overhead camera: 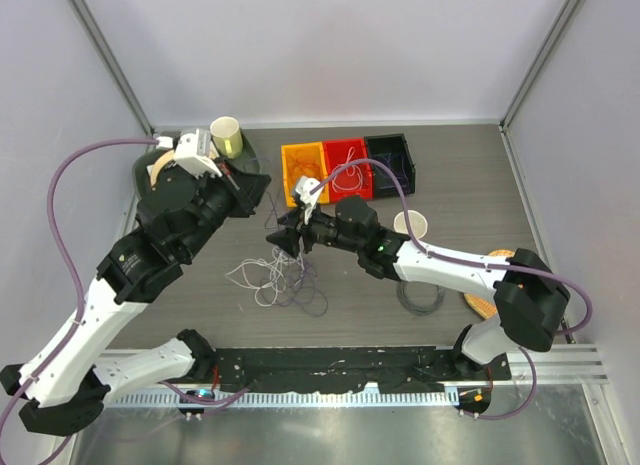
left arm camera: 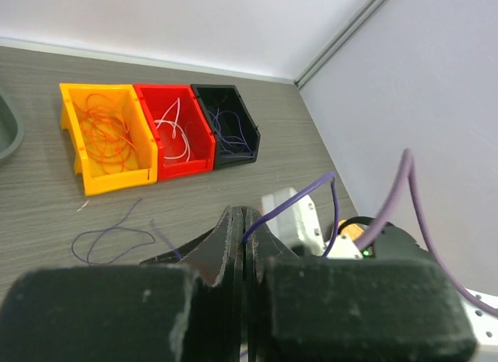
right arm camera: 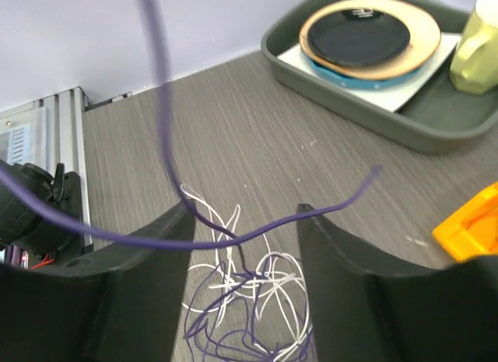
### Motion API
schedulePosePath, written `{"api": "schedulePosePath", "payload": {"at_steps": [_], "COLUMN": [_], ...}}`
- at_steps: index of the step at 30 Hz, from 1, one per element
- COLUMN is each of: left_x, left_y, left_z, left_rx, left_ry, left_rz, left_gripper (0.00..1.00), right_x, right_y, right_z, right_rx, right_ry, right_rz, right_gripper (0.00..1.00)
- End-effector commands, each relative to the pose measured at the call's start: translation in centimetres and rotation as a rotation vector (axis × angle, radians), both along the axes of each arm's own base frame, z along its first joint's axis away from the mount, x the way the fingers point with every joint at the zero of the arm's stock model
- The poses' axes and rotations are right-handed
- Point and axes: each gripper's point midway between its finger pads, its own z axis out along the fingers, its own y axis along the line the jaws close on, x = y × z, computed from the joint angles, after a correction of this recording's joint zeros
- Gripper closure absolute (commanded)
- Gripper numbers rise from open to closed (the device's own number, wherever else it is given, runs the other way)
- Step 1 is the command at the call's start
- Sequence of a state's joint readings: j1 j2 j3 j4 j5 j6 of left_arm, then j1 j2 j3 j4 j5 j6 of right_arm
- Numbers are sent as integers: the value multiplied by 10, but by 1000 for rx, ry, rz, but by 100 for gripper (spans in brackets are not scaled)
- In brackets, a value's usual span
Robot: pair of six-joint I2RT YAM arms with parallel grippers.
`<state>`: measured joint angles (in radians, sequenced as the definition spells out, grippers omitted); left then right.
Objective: Untangle the cables
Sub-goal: Untie the cable.
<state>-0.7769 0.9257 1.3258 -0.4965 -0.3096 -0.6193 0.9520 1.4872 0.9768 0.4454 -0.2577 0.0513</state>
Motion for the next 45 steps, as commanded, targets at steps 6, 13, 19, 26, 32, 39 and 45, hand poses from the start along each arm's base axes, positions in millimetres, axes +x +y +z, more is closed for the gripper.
{"api": "schedulePosePath", "payload": {"at_steps": [6, 13, 19, 26, 32, 39, 45], "left_x": [-15, -40, -46, -52, -75, -79, -49], "left_y": [32, 19, 11, 6, 14, 58, 86], "left_z": [6, -28, -83, -118, -111, -110, -126], "left_rx": [-42, -81, -65, -83, -112, -200, -163], "left_ry": [-56, -94, -94, -168, -278, -349, -179], "left_rz": [69, -91, -150, -195, -258, -91, 152], "left_gripper": [100, 16, 0, 0, 0, 0, 0], "right_x": [5, 1, -7, -23, -43, -67, -82], "right_y": [-3, -36, -61, -81, -97, -114, -119], "right_z": [55, 106, 132, 139, 112, 82, 69], "right_rx": [120, 224, 267, 267, 227, 183, 169], "right_ry": [-26, -63, -86, -80, -130, -176, -206], "right_rz": [-52, -149, -187, -182, -130, -65, -3], "right_gripper": [99, 99, 99, 99, 99, 99, 99]}}
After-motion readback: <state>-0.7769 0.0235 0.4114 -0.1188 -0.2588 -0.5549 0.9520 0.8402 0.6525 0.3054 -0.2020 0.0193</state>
